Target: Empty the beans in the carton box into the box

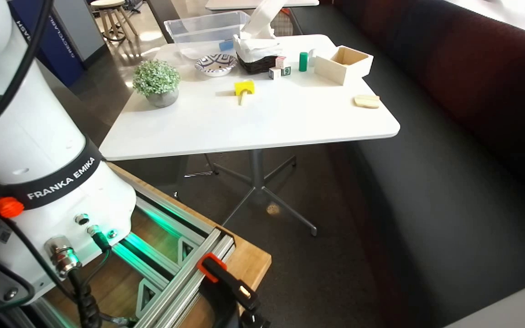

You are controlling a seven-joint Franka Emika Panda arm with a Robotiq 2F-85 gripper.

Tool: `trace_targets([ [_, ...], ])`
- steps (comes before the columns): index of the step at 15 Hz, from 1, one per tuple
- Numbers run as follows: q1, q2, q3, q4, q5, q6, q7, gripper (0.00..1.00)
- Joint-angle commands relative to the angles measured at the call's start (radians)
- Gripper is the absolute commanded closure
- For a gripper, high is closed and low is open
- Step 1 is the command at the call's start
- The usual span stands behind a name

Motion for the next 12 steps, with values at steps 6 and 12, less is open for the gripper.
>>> trace_targets([
  [6,0.042,-0.095,0.088,-0.022,-0.107,-0.201,0.043,0.99],
  [12,0.068,-0.134,0.165,-0.008,-0.163,-0.357,0.084,0.99],
])
